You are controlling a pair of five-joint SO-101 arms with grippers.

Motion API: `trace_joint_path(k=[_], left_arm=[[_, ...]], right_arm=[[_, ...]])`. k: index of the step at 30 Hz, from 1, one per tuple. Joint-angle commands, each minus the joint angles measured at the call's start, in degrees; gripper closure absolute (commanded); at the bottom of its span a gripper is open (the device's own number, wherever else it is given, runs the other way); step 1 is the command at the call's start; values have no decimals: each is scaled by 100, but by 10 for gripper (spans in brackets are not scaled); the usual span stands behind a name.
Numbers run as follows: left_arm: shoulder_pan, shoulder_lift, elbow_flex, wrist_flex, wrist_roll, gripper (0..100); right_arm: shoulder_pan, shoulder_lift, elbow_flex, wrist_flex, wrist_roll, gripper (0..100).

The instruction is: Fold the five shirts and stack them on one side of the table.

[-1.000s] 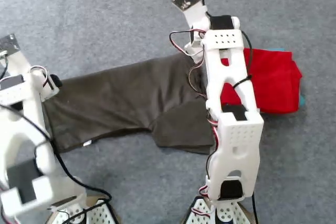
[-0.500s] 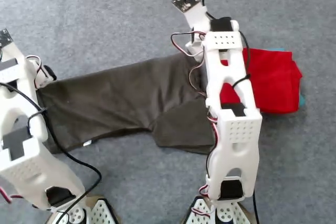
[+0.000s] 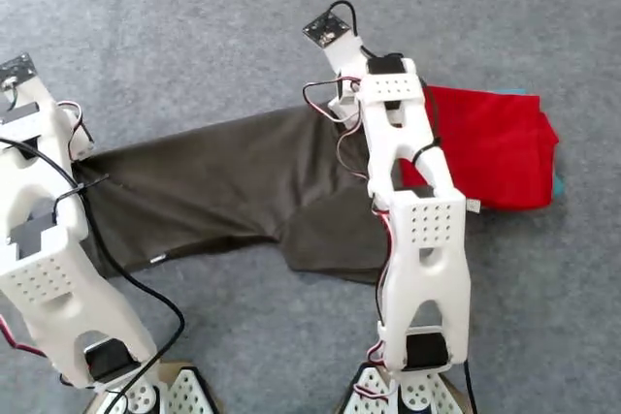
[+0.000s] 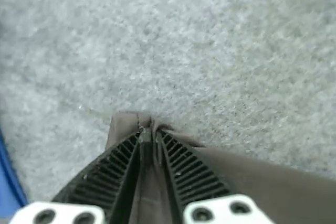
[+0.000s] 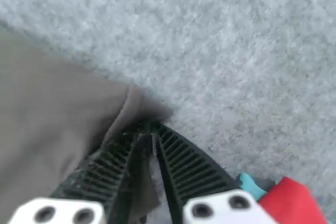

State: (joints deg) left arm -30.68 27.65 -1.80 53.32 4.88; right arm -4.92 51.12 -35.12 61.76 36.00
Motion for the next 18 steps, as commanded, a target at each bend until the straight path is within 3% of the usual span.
trace_joint_path(k=[1, 5, 18], left_arm=[[-75, 35, -224, 26, -352, 970], [-84, -35, -321, 105, -651, 970], [-48, -1257, -1323, 1468, -835, 970]], right_arm=[[193, -22, -286, -18, 9, 984], [211, -22, -787, 545, 9, 984], [211, 4, -3160, 2233, 35, 984]])
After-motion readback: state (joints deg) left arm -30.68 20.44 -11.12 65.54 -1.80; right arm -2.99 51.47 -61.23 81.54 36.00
